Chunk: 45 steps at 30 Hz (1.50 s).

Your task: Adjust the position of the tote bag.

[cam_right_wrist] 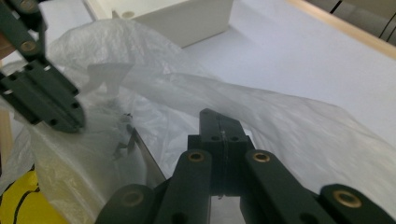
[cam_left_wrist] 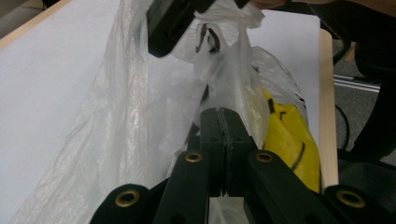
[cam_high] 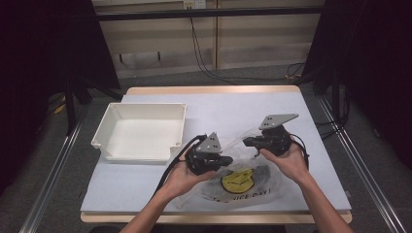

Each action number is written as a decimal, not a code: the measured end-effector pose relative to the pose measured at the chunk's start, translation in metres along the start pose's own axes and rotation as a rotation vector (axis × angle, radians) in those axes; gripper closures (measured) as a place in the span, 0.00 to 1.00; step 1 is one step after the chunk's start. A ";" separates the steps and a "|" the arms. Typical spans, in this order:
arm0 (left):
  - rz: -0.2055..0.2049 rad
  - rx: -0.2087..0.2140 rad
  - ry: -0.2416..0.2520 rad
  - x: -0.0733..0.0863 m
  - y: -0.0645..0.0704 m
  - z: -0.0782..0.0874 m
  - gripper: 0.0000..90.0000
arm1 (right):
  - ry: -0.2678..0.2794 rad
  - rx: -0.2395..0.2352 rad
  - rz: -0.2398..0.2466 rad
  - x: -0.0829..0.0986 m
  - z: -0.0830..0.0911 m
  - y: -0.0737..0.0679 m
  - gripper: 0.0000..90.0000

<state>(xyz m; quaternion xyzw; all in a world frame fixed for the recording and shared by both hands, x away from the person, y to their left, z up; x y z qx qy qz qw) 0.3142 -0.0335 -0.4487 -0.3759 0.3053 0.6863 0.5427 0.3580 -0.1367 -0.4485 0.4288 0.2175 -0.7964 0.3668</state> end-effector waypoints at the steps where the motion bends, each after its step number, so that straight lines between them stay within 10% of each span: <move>1: 0.004 -0.001 0.003 -0.001 -0.004 -0.002 0.99 | -0.007 -0.006 0.005 0.000 -0.002 -0.001 1.00; 12: 0.043 -0.042 -0.114 0.020 -0.038 -0.017 0.99 | -0.161 -0.075 0.060 0.036 -0.017 -0.025 1.00; 29: -0.006 0.007 -0.145 0.030 -0.011 -0.032 0.98 | -0.175 -0.256 0.072 0.053 -0.005 -0.061 1.00; 45: -0.089 0.024 -0.230 0.050 0.012 0.002 0.99 | -0.188 -0.022 0.037 0.057 0.020 -0.010 1.00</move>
Point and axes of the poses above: each handheld gripper's, and its own axes: z roughly backward along the jaws, x roughly out of its underside, y roughly to its right, the point moved 10 cm from there along -z, roughly forward along the jaws, and after that the axes turned 5 degrees about y, right-handed, at the moved point
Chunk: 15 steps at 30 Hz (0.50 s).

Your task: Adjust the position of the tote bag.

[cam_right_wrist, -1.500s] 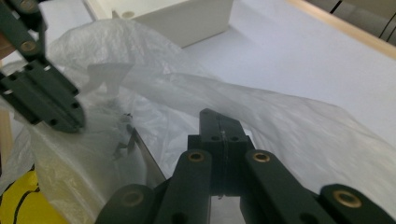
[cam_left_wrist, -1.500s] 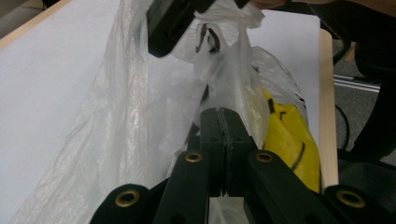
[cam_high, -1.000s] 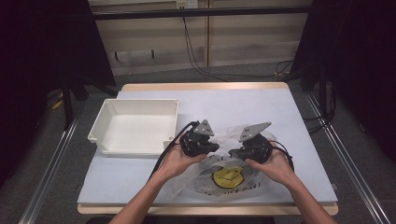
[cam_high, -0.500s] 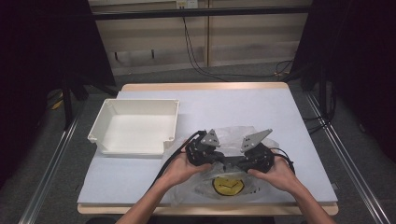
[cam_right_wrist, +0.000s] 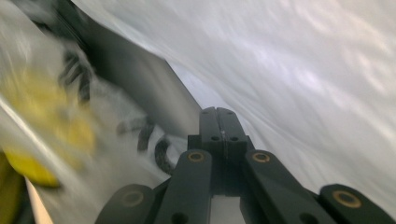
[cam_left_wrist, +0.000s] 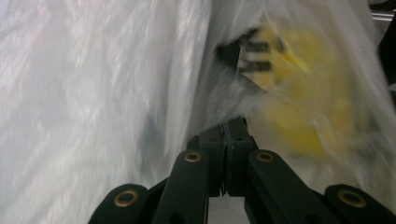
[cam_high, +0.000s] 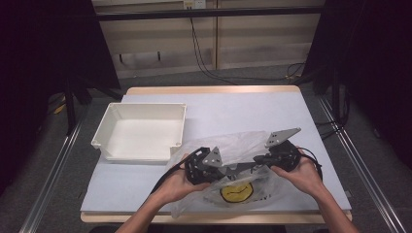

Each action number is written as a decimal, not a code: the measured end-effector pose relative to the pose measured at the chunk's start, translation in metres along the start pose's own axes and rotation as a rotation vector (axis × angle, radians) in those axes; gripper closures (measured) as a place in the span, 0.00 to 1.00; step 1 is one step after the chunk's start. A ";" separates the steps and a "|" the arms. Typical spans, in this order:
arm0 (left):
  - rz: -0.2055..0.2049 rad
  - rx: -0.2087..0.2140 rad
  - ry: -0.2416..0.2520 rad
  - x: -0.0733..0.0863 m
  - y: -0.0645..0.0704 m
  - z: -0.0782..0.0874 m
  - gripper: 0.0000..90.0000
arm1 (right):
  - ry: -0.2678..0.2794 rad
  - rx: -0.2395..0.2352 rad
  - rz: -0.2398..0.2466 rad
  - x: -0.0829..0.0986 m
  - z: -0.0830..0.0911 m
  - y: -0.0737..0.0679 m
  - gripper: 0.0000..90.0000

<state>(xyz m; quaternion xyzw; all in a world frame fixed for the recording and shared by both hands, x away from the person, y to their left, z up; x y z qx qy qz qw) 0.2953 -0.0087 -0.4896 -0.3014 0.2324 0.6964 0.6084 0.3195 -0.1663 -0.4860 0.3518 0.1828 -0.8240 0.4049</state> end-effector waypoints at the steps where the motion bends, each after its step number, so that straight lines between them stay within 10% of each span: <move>1: 0.009 0.000 0.005 0.002 -0.002 0.003 0.99 | -0.018 0.011 0.007 0.003 0.001 0.002 1.00; 15: 0.038 -0.038 -0.068 0.037 -0.013 0.024 0.99 | -0.155 0.086 0.033 0.043 0.018 0.013 1.00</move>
Point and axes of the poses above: each handheld gripper's, and its own axes: z roughly backward along the jaws, x roughly out of its underside, y roughly to its right, the point moved 10 cm from there along -z, roughly forward along the jaws, and after that the axes turned 5 degrees about y, right-handed, at the moved point
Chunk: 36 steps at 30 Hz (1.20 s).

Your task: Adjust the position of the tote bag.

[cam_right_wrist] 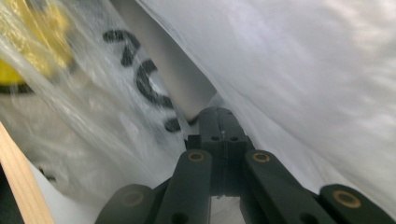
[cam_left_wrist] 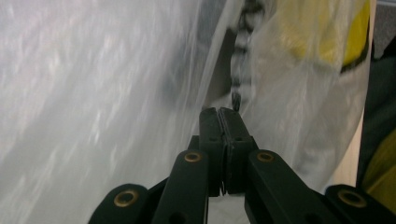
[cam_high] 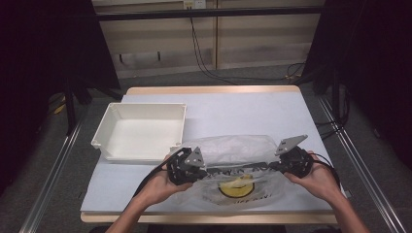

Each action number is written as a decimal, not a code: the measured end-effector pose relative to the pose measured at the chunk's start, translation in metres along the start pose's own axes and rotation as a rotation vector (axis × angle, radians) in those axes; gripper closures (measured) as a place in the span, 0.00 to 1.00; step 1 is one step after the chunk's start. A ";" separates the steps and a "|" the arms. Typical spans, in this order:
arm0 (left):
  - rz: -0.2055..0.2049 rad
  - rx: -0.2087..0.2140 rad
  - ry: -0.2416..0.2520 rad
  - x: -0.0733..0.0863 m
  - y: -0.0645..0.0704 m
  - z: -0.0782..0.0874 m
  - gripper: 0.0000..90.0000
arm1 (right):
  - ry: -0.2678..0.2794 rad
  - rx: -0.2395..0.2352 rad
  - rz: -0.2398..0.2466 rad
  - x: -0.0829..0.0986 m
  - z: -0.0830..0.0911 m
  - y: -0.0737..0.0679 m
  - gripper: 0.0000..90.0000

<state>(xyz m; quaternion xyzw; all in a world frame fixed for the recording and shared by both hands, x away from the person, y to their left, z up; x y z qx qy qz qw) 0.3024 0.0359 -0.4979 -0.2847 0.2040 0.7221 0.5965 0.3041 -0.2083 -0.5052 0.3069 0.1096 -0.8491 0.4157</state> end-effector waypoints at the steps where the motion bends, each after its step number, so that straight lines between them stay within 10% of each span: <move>1: 0.001 0.002 -0.014 0.004 0.000 -0.001 0.99 | 0.000 0.000 0.000 0.000 0.000 0.000 1.00; 15: 0.074 0.026 -0.042 0.037 -0.001 -0.017 0.99 | -0.107 -0.034 -0.037 0.044 -0.012 -0.006 1.00; 36: 0.053 0.034 0.204 -0.036 0.001 0.017 1.00 | 0.099 -0.017 -0.008 -0.015 0.005 0.000 1.00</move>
Point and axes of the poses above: each handheld gripper's, and its own axes: z roughly backward along the jaws, x roughly out of its underside, y roughly to its right, the point moved 10 cm from there along -z, roughly forward along the jaws, and after that the axes turned 5 degrees about y, right-handed, at the moved point
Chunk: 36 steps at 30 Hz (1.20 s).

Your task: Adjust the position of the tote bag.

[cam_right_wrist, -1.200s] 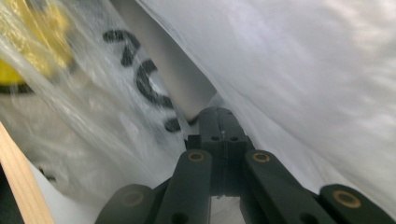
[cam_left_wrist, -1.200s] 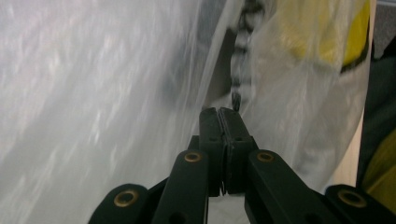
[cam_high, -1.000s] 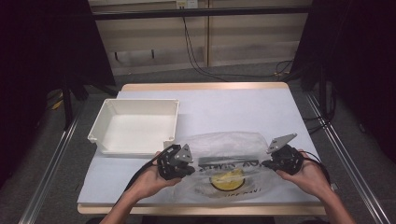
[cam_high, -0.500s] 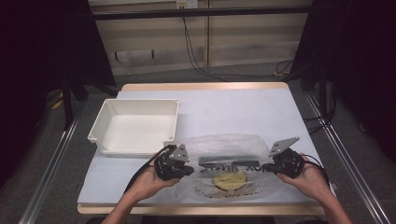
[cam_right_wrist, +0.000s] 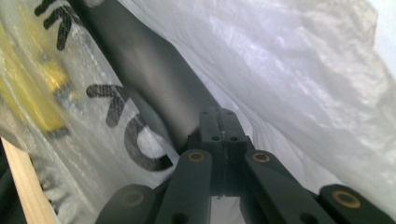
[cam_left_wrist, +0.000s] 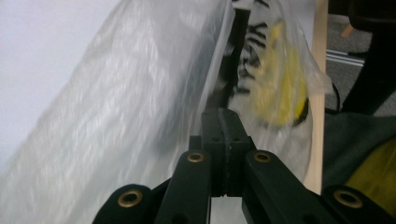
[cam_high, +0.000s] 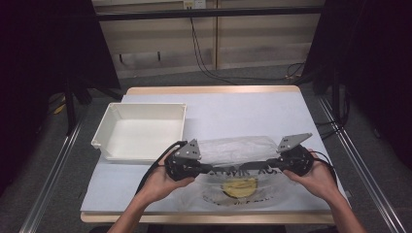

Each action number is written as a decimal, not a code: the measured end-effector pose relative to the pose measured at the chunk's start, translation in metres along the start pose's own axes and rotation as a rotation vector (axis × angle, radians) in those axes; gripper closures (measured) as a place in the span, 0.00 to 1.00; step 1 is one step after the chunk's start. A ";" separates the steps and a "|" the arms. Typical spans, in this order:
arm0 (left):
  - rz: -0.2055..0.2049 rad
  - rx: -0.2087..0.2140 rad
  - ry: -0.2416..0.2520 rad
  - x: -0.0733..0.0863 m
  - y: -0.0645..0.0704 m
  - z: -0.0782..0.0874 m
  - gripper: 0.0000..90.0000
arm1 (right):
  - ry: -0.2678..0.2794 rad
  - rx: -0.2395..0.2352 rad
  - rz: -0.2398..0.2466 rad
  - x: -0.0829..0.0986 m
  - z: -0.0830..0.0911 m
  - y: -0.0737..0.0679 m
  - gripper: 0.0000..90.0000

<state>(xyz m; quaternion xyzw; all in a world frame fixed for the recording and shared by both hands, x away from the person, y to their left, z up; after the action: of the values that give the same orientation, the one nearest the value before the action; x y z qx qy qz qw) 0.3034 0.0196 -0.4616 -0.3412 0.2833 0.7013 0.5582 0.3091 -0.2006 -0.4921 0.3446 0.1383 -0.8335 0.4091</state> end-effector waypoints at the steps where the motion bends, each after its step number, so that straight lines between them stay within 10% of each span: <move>1: 0.000 0.019 0.003 -0.001 0.000 -0.005 1.00 | 0.013 -0.005 0.008 -0.004 -0.001 -0.001 1.00; 7: -0.068 -0.035 -0.065 0.002 -0.011 -0.031 1.00 | 0.031 -0.008 -0.001 -0.009 -0.003 -0.004 1.00; 10: -0.035 -0.055 -0.078 0.006 -0.021 -0.036 1.00 | 0.026 0.001 -0.007 -0.005 -0.003 0.001 1.00; 17: -0.056 -0.106 -0.145 0.023 -0.025 -0.019 1.00 | 0.006 0.006 -0.015 0.007 -0.002 0.005 1.00; 25: -0.003 -0.065 -0.198 0.052 -0.028 -0.021 1.00 | -0.042 0.009 -0.011 0.020 -0.007 0.003 1.00; 36: -0.038 -0.057 -0.290 0.075 -0.026 -0.038 1.00 | -0.136 0.012 -0.010 0.049 -0.020 0.003 1.00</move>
<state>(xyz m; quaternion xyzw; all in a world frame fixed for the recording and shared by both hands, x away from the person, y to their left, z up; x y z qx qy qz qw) 0.3236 0.0399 -0.5448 -0.2573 0.1731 0.7402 0.5966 0.2997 -0.2205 -0.5403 0.2889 0.1072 -0.8579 0.4111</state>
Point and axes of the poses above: each handheld gripper's, and its own axes: z roughly backward along the jaws, x roughly out of its underside, y roughly to its right, the point moved 10 cm from there along -z, roughly forward along the jaws, and after that the axes turned 5 degrees about y, right-handed, at the moved point
